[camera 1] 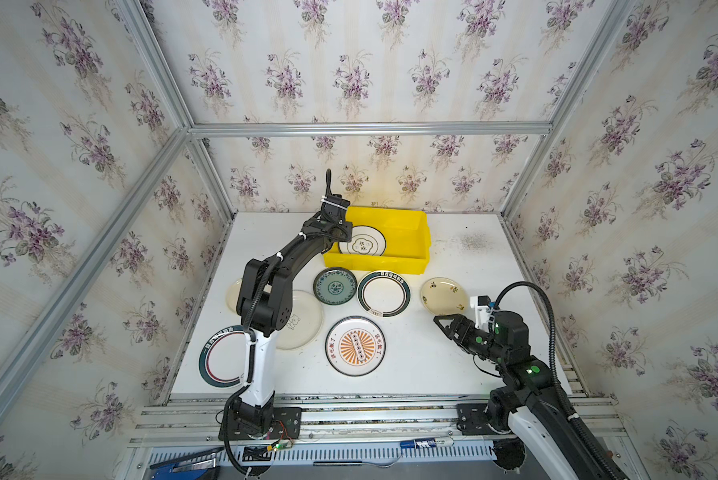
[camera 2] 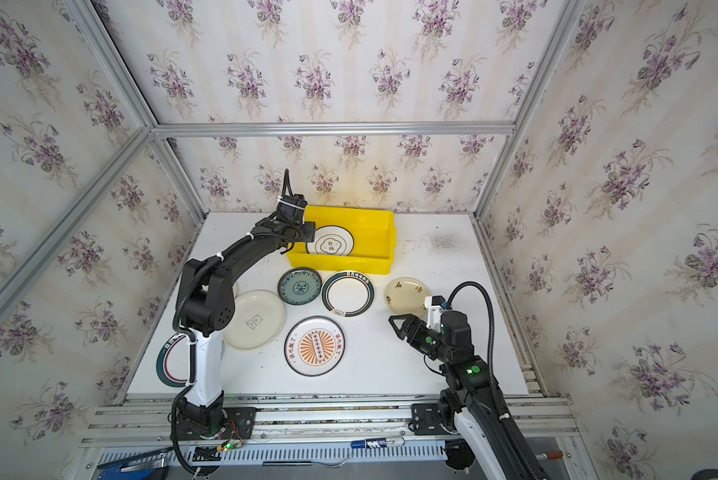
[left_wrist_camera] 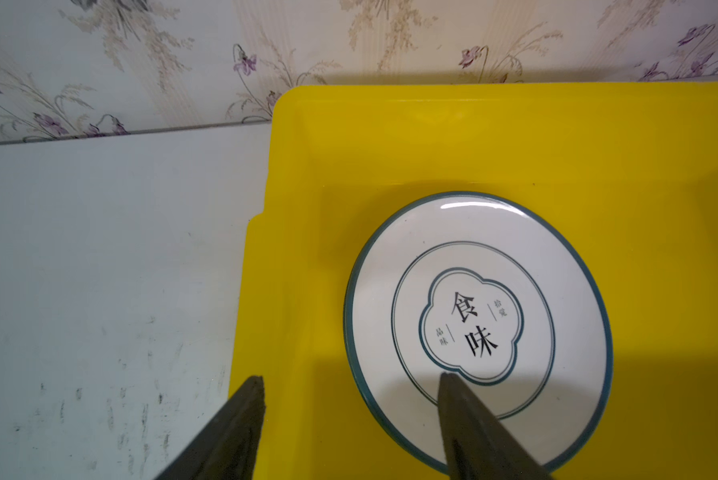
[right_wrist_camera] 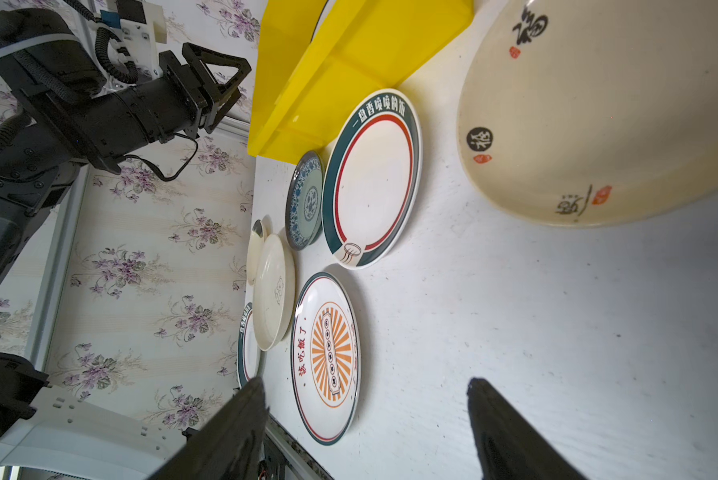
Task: Place the plates into the plastic bin on the countertop
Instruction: 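Draw the left gripper back from the bin while the right gripper nears the cream plate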
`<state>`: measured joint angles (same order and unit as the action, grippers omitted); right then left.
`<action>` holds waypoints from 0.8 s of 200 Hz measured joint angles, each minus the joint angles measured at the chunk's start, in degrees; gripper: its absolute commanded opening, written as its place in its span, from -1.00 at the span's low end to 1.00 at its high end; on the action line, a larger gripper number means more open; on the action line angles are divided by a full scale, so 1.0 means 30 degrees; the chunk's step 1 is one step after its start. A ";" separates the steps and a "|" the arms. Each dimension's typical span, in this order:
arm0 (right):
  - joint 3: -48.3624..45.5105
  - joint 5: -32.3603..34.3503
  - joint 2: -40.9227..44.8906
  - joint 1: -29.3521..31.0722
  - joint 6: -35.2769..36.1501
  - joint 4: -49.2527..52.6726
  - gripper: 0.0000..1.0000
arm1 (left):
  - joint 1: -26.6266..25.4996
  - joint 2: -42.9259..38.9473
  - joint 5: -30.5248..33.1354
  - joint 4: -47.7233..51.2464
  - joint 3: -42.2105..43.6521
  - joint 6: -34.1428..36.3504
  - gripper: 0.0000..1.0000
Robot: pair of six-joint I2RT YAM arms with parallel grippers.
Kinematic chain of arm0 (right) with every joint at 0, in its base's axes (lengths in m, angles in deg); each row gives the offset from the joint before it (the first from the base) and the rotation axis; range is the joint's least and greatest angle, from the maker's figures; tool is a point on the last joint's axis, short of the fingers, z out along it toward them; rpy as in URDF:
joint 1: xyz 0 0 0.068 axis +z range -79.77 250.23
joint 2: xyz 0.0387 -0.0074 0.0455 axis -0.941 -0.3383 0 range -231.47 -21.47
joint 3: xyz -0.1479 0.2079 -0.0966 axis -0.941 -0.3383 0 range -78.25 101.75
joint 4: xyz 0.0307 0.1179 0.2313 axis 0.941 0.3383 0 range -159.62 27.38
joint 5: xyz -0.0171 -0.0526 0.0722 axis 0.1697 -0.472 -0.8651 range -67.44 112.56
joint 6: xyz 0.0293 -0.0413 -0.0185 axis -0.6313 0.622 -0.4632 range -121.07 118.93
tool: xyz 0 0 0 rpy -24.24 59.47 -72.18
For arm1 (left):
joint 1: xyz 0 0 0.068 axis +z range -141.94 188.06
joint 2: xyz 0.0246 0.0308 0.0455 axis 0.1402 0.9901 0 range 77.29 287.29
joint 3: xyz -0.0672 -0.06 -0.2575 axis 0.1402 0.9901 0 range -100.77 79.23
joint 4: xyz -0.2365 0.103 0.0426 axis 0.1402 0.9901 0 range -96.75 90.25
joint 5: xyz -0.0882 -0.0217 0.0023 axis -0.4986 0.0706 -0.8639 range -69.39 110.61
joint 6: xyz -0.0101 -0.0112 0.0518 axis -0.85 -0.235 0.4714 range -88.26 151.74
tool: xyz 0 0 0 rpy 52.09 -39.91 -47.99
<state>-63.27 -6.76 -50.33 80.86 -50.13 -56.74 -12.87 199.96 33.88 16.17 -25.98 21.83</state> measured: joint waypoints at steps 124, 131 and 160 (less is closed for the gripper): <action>0.5348 0.4007 -0.3359 -0.0044 0.3089 0.6528 0.77 | -0.1530 -1.2262 -0.0590 -0.2987 1.0134 -0.0364 0.99; 0.5377 0.4422 -0.3104 -0.0051 0.3096 0.6703 0.77 | -0.1588 -1.3209 -0.0743 -0.3344 1.1329 -0.0678 0.99; 0.5479 0.5588 -0.2514 -0.0175 0.3060 0.7628 0.78 | -0.1880 -1.6334 -0.1231 -0.4342 1.4928 -0.1800 0.99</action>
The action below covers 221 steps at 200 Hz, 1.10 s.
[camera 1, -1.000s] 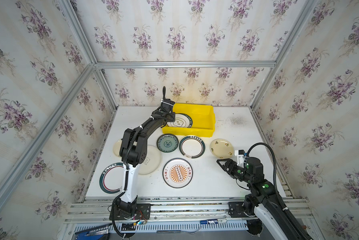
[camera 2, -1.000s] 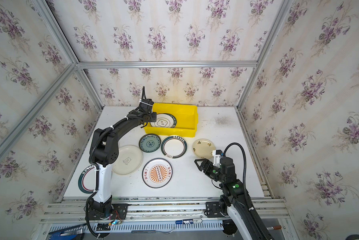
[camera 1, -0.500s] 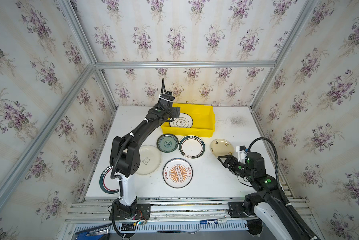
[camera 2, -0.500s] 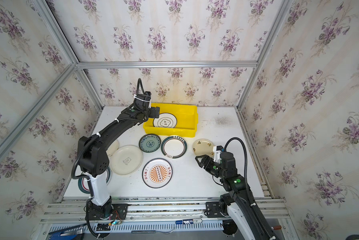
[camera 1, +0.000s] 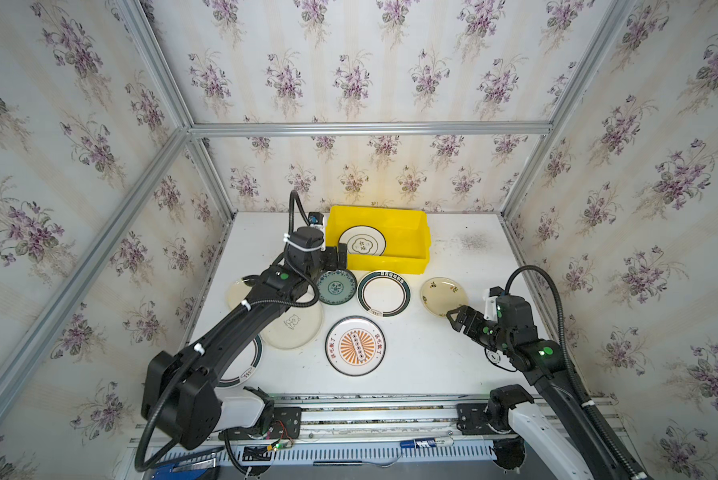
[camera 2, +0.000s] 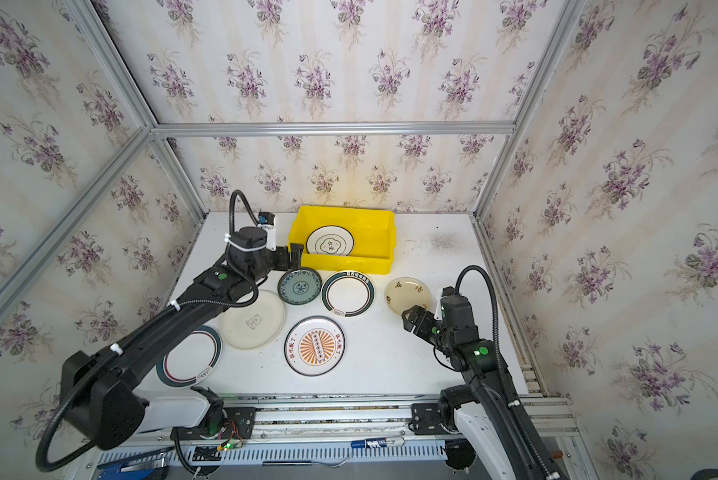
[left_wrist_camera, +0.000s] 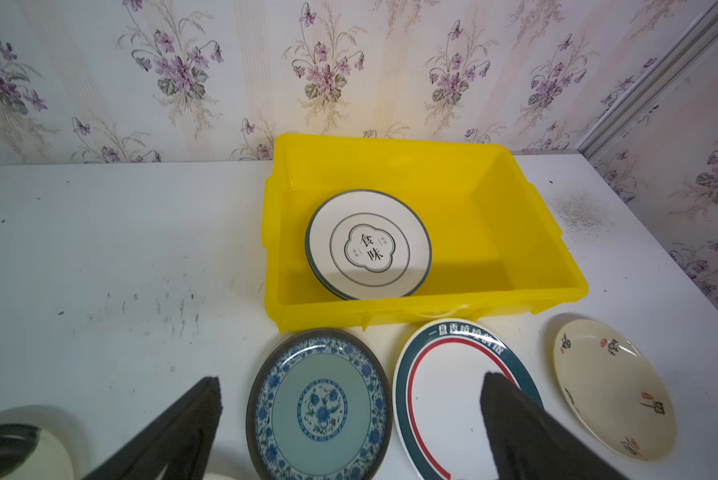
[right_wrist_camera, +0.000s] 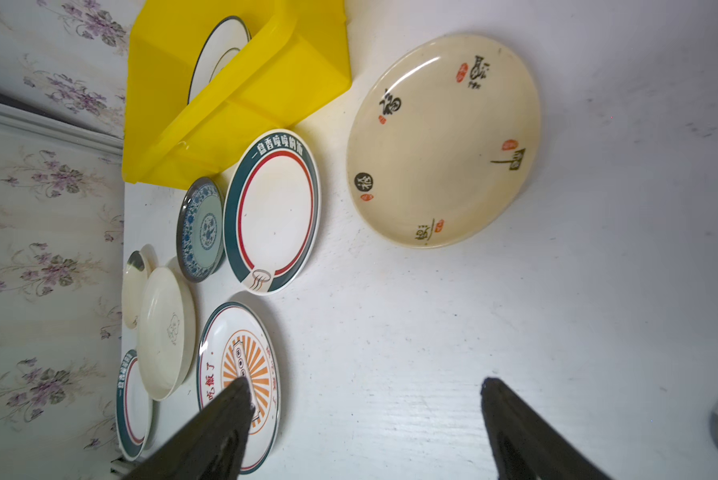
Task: Place the plates into the plastic bin on the countertop
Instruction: 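Draw the left gripper back from the bin while the right gripper nears the cream plate, then lower the right gripper onto the cream calligraphy plate's edge and close it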
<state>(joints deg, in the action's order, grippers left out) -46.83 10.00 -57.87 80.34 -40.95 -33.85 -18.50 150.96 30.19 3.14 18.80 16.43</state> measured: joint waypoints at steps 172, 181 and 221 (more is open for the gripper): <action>-0.0066 -0.3308 -0.5027 -0.3796 0.0758 -0.2259 0.78 | -0.0051 -1.0127 -0.5333 -0.2346 1.0513 -0.5559 0.99; -0.0284 -0.3577 -0.5501 -0.4160 0.0758 -0.2455 0.77 | -0.0051 -0.9726 -0.5916 -0.2747 1.0535 -0.5727 0.99; -0.0641 -0.4284 -0.7031 -0.5282 0.0976 -0.3446 0.71 | -0.0051 -0.8903 -0.7876 -0.4430 1.1766 -0.6564 0.99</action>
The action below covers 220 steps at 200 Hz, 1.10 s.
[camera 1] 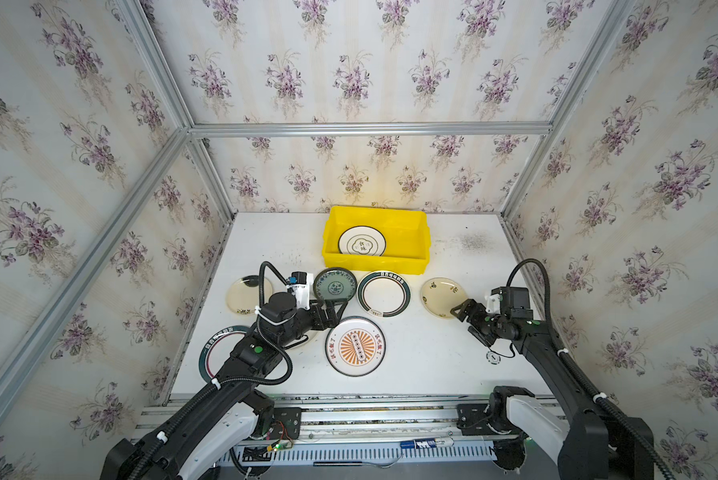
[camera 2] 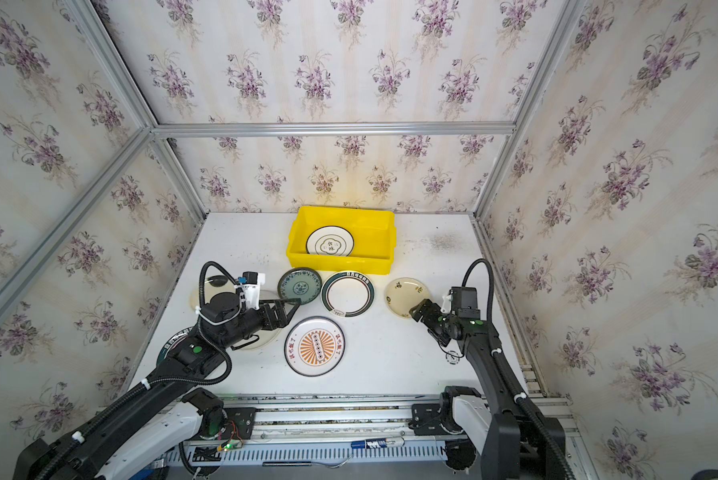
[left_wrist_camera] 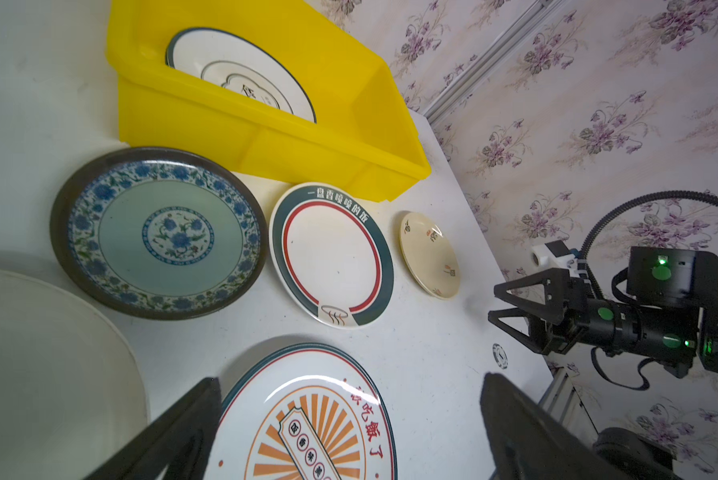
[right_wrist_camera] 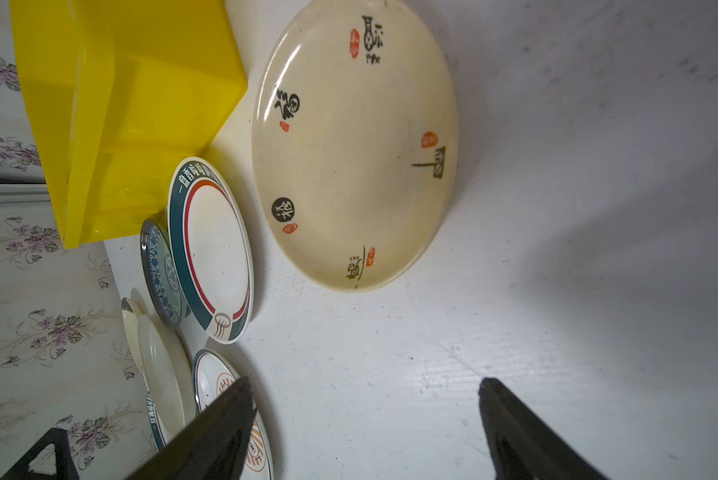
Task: Place the plates into the plastic bin on the countertop
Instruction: 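Lower the right gripper onto the cream calligraphy plate's edge and close it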
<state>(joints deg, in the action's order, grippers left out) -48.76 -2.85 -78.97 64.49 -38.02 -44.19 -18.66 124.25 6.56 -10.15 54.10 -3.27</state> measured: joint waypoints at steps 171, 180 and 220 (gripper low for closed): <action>-0.0750 -0.2433 -0.5625 -0.2353 -0.0911 -0.7861 0.46 | 0.0015 0.0168 -0.1209 -0.1705 0.0831 -0.0066 0.99; -0.0765 -0.2441 -0.5996 -0.2433 -0.0911 -0.8109 0.43 | 0.0015 0.0189 -0.1195 -0.1712 0.0933 -0.0182 0.99; -0.0903 -0.2572 -0.7344 -0.2521 -0.1596 -0.9537 0.28 | 0.0022 0.0342 -0.1180 -0.1712 0.0998 -0.0350 0.99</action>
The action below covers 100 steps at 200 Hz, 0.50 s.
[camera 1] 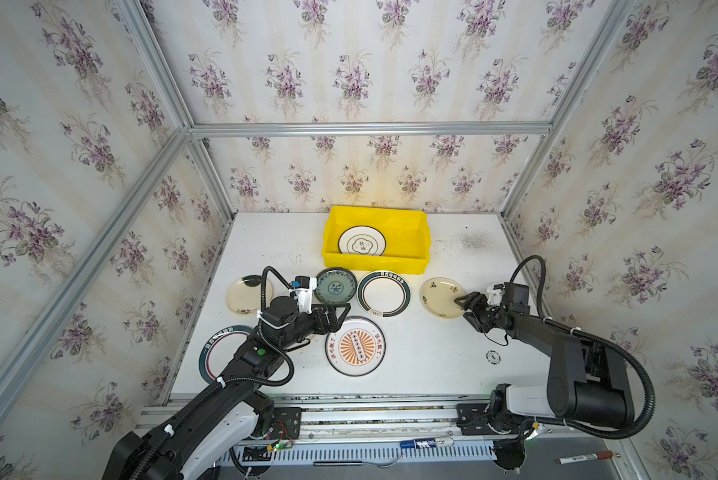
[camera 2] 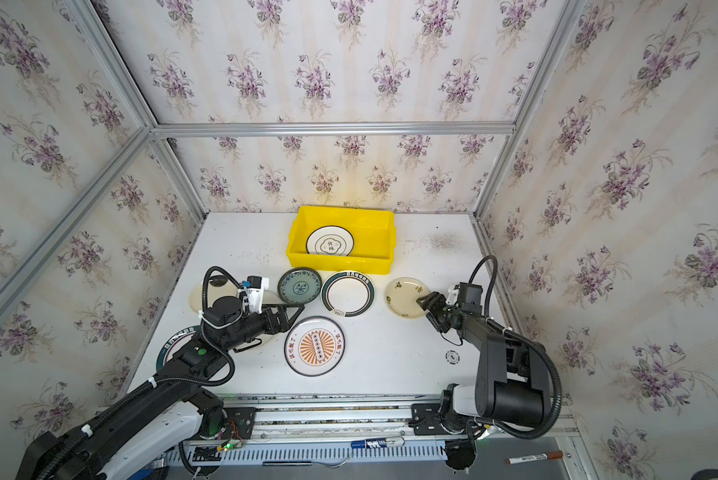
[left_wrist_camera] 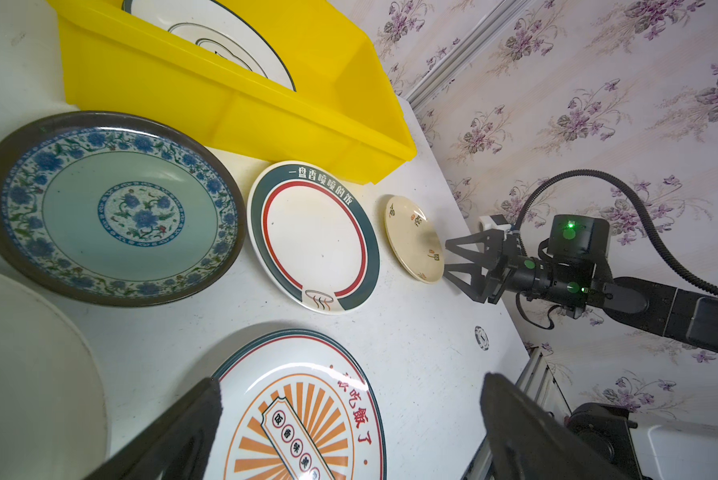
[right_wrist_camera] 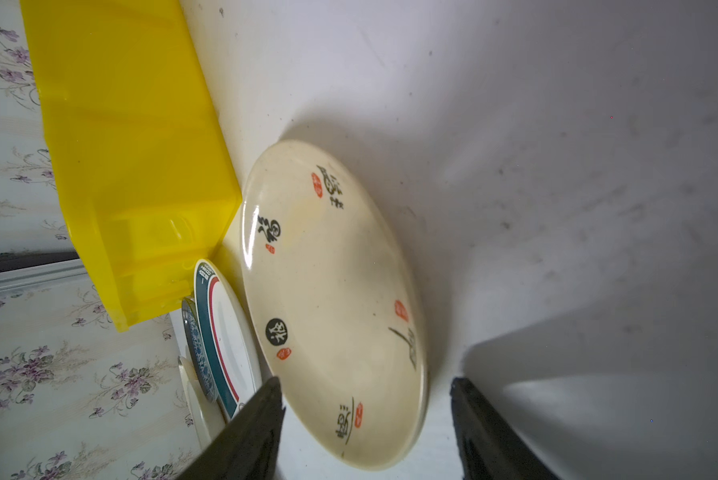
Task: Place the plates into the plastic bin on the countertop
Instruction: 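Lower the right gripper onto the cream calligraphy plate's edge and close it, then tilt the cream plate upright with the right gripper toward the left gripper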
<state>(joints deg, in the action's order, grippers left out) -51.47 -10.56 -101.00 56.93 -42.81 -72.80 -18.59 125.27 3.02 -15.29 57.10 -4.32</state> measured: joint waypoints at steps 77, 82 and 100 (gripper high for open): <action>0.0007 -0.0175 -0.2033 -0.0022 -0.0787 -0.2127 -0.44 | 0.0036 -0.0131 0.0357 0.0022 0.0000 -0.0080 0.99; 0.0007 -0.0066 -0.2084 -0.0022 -0.0787 -0.2135 -0.49 | 0.0036 -0.0131 0.0393 0.0029 0.0000 -0.0080 0.99; -0.0015 0.0240 -0.2208 -0.0022 -0.0787 -0.2208 -0.51 | 0.0051 -0.0109 0.0474 0.0036 -0.0007 -0.0080 0.99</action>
<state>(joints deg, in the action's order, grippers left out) -51.51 -9.84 -107.62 56.86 -45.17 -79.42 -18.44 124.95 4.44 -15.18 57.07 -4.56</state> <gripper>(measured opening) 0.240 0.994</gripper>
